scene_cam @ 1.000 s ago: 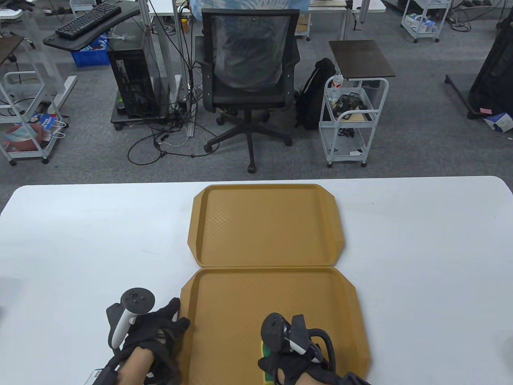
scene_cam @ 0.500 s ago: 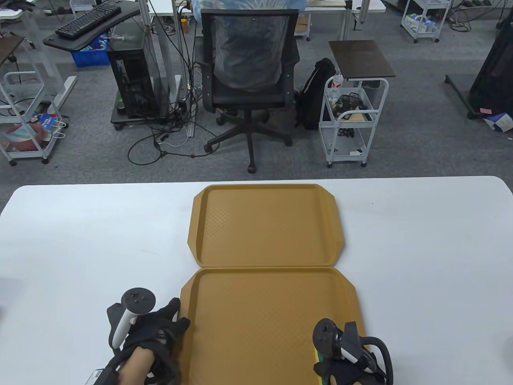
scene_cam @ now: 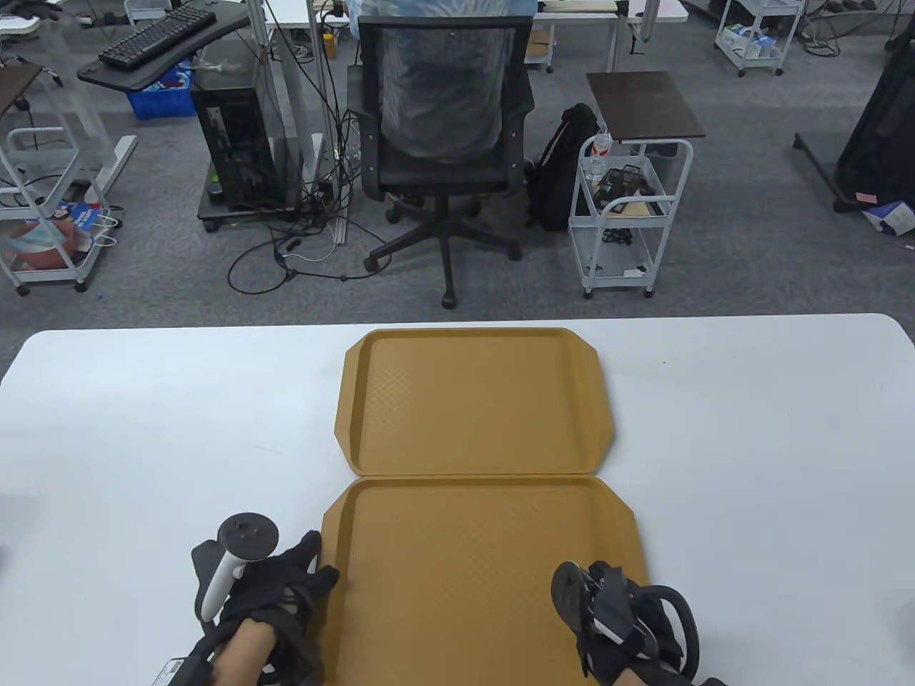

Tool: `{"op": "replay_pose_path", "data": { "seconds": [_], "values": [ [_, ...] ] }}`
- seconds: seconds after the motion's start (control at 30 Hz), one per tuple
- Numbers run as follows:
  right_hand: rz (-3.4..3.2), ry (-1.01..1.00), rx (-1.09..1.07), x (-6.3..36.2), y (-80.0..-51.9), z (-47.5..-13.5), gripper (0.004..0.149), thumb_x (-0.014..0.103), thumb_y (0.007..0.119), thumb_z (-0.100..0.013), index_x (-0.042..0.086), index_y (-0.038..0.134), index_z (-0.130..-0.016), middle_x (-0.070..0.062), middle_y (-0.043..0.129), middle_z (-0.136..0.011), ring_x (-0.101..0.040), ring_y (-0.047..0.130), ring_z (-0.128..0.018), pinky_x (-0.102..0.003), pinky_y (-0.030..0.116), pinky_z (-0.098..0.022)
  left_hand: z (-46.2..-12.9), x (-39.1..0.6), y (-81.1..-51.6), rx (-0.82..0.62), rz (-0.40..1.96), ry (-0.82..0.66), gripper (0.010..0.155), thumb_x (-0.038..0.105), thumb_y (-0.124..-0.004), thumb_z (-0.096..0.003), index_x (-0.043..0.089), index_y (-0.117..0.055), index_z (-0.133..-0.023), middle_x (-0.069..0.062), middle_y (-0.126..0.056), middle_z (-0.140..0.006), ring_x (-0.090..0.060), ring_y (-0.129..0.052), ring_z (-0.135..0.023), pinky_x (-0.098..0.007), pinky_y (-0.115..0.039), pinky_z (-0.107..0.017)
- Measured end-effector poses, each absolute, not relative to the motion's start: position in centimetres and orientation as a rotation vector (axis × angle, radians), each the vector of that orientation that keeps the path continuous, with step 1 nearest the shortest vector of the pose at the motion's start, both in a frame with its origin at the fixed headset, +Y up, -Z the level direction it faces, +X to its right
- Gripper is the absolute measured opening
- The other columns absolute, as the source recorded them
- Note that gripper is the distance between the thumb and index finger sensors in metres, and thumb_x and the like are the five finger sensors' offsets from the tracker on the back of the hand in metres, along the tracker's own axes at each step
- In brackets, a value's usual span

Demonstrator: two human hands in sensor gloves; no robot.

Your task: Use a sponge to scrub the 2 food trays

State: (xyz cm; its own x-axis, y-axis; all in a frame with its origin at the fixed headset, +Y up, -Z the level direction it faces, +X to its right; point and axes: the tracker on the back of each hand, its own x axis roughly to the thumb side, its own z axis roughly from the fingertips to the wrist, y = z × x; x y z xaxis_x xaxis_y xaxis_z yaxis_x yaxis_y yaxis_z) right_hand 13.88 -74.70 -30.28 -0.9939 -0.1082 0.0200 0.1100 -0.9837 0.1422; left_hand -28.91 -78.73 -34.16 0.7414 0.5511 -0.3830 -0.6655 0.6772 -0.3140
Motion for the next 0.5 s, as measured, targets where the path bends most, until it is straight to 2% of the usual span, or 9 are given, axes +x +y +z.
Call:
{"op": "replay_pose_path", "data": {
  "seconds": [0.3,0.5],
  "values": [
    [-2.980,-0.061,0.087,13.2,-75.0,-34.1,0.056,0.039,0.093,-0.043,0.027,0.078,-0.096,-0.010,0.072,-0.104,-0.035,0.096,-0.071,-0.045,0.087,-0.054,-34.2,-28.9,-78.7,-0.454,0.688,0.265,0.071,0.050,-0.086,-0.0418,0.037,-0.059,-0.106,0.005,-0.106,-0.061,-0.018,-0.112,-0.030,-0.037,-0.095,-0.030],
    [-2.966,-0.073,0.156,13.2,-74.7,-36.2,0.056,0.039,0.092,-0.043,0.027,0.078,-0.095,-0.009,0.071,-0.104,-0.034,0.094,-0.074,-0.044,0.086,-0.056,-34.1,-28.9,-78.7,-0.455,0.685,0.263,0.071,0.050,-0.085,-0.0420,0.037,-0.059,-0.106,0.004,-0.105,-0.061,-0.018,-0.112,-0.030,-0.037,-0.095,-0.030]
  ]
}}
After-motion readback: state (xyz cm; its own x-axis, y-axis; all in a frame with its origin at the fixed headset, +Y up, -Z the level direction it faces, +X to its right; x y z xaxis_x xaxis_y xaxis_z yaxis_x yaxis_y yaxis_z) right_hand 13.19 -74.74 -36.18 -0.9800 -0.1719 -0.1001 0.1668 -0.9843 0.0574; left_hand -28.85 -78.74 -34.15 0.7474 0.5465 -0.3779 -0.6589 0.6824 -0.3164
